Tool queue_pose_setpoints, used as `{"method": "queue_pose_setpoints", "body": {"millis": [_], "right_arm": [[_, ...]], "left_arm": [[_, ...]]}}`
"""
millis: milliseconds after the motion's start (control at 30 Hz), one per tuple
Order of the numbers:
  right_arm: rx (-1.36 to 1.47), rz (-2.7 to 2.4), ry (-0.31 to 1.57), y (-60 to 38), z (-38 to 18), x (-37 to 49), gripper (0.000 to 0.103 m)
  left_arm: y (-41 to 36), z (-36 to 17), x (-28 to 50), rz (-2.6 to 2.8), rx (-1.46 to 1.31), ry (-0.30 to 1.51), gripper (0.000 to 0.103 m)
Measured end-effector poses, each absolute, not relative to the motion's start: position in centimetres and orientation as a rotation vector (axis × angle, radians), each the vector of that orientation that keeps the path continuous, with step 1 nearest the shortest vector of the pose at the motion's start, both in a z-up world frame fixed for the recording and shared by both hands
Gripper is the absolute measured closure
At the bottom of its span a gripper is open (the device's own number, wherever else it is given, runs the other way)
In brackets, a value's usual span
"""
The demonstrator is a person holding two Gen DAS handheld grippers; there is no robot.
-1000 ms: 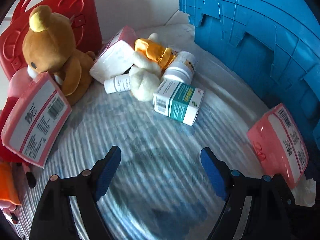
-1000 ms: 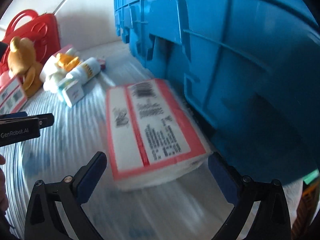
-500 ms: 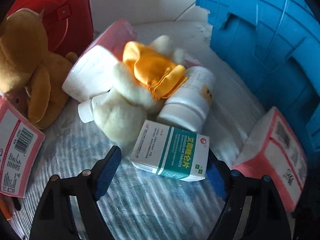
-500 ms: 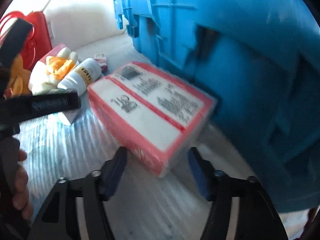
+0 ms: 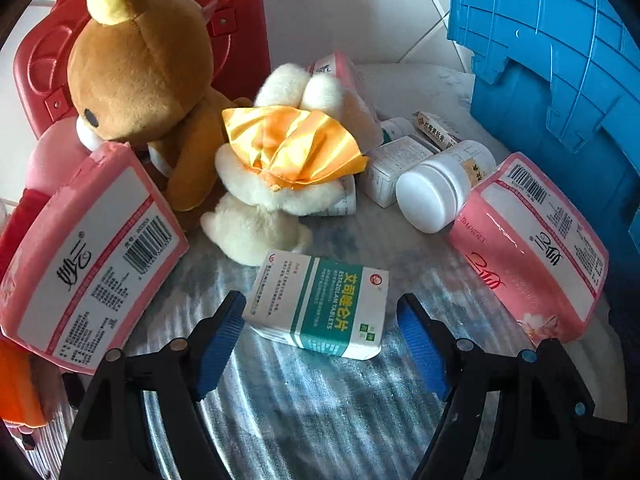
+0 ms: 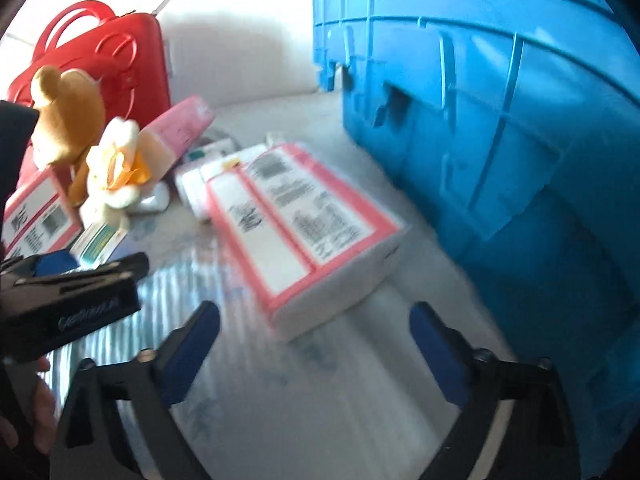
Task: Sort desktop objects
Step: 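Approach the green-white tablet box with left tool while right tool approaches the pink tissue pack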
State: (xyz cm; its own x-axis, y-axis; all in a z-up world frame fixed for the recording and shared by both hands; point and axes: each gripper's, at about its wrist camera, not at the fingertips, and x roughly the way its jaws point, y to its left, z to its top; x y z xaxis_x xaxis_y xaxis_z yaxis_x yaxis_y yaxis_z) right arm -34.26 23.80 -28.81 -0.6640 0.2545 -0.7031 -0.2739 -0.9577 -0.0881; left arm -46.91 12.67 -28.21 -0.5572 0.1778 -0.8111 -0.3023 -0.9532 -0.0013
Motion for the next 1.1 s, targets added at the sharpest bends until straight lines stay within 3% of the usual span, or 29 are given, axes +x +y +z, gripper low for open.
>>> {"method": "queue_pose_setpoints", "body": {"millis": [233,367,533,600,633,700,833,900,933,1000,1067,1100], "right_arm": [[-1.181,2.625,-0.105,24.7,-29.8,-39.0,0.000],[-1.138,2.669,-0.065,25.3,-29.1,-39.0,0.000],[-1.228,2.734,0.064,25.8,-28.8,-39.0,0.011],[-1.209,2.775,0.100,26.0,-28.4,-38.2,0.009],[-1.197,2.780,0.076,26.0,-28.5,-38.1,0.000],[-1.193,2.754,-0.014,25.6,-28.7,-38.7,0.000],[-1.194,2.757,-0.005,26.1,-29.6,-39.7,0.000],[-1.191,2.761,-0.006,26.1,-29.8,-40.2,0.000],[-1.197,2.760,-0.009,26.0,-29.8,-40.4,0.000],[-1.249,2.750,-0.017,25.4,-29.9,-39.9,0.008],[-1.267,2.758,-0.024,24.4,-29.6,-38.2,0.029],[-1.286,2.759,-0.019,23.8,-29.5,-37.4,0.051]], "left_arm": [[13.8,-29.0,-48.6,2.533,-1.351,0.151,0.026],[14.8,-29.7,-48.6,2.544,-1.341,0.172,0.026],[14.5,-29.9,-48.3,2.542,-1.342,0.164,0.027],[14.6,-29.9,-48.4,2.540,-1.342,0.166,0.027],[14.6,-29.9,-48.4,2.539,-1.343,0.166,0.027],[14.8,-29.9,-48.5,2.540,-1.346,0.169,0.026],[14.8,-29.8,-48.7,2.539,-1.349,0.171,0.026],[14.3,-29.3,-48.3,2.534,-1.356,0.170,0.029],[14.0,-29.2,-48.0,2.536,-1.358,0.167,0.040],[13.6,-29.1,-47.0,2.546,-1.379,0.172,0.041],[13.0,-29.1,-46.1,2.551,-1.397,0.175,0.041],[12.7,-29.0,-45.5,2.557,-1.405,0.180,0.041]]}}
